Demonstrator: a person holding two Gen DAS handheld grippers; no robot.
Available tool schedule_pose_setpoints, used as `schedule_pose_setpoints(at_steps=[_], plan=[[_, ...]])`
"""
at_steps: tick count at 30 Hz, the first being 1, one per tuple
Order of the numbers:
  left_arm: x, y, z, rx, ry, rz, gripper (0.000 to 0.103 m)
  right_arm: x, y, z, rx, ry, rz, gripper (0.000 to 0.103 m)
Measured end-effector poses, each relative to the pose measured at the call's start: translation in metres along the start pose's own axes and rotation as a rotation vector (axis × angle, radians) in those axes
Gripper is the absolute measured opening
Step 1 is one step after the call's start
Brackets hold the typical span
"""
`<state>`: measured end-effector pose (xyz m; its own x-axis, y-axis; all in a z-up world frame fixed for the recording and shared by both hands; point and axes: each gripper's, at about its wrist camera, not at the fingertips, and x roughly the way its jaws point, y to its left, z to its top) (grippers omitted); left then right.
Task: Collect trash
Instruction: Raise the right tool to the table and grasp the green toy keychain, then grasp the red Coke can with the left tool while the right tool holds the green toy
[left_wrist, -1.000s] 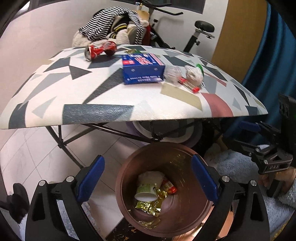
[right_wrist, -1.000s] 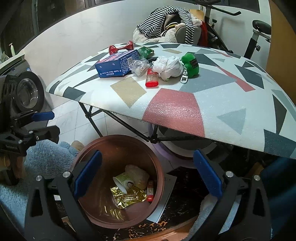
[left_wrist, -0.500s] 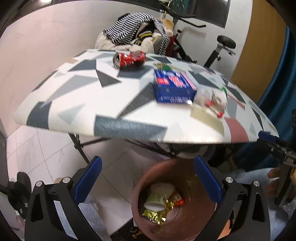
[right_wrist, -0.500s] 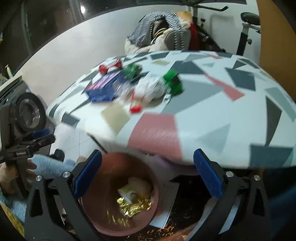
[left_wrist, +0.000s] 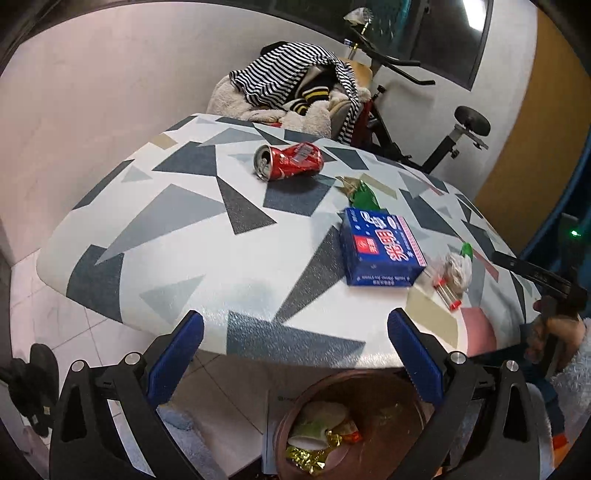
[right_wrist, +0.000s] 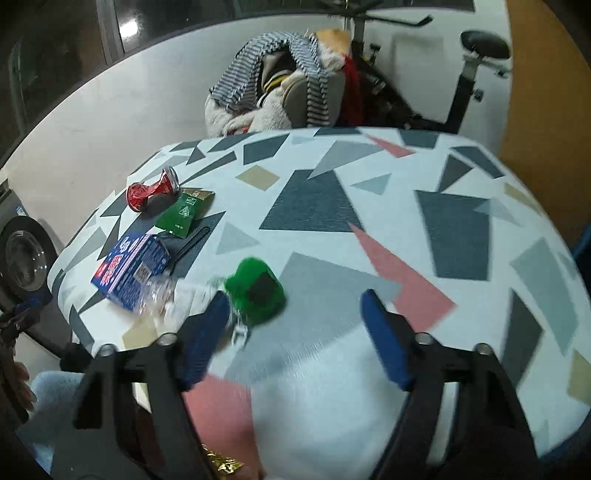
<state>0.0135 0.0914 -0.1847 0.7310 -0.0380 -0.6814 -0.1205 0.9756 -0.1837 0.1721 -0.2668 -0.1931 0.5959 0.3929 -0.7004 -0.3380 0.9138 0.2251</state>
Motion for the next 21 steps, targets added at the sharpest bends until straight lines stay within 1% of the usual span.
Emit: schedule_pose_setpoints(at_steps=[2,4,6,8,9,10,11,13,15,18,21], plan=[[0.003,0.001,0.003,0.002,0.001,0.038,0.097,0.012,-0.005,0.007,0.038,0.015,0.048,0.071],[0.006,0.004,0.004,-0.018,0.003,0.038,0.097,0.027,-0.005,0.011,0.083,0.044,0.084,0.071],[0.008,0.007,0.005,-0.029,0.006,0.041,0.097,0.039,-0.004,0.012,0.113,0.074,0.105,0.068],[0.010,0.009,0.005,-0.035,0.007,0.043,0.097,0.048,0.000,0.009,0.128,0.100,0.115,0.055],[0.011,0.009,0.006,-0.035,0.006,0.047,0.097,0.049,0.000,0.007,0.156,0.091,0.146,0.052],[0.011,0.009,0.006,-0.035,0.006,0.050,0.097,0.049,-0.001,0.006,0.172,0.088,0.163,0.044],[0.012,0.010,0.006,-0.035,0.007,0.047,0.097,0.049,-0.002,0.005,0.184,0.087,0.172,0.043],[0.013,0.010,0.007,-0.033,0.016,0.041,0.096,0.045,0.001,0.005,0.170,0.066,0.168,0.041],[0.016,0.011,0.008,-0.034,0.037,0.034,0.088,0.036,0.004,0.007,0.126,0.022,0.143,0.040],[0.022,0.015,0.013,-0.074,0.069,0.006,0.084,0.029,0.006,0.013,0.087,-0.023,0.106,0.040],[0.025,0.017,0.019,-0.104,0.083,-0.021,0.080,0.024,0.002,0.022,0.067,-0.061,0.080,0.040]])
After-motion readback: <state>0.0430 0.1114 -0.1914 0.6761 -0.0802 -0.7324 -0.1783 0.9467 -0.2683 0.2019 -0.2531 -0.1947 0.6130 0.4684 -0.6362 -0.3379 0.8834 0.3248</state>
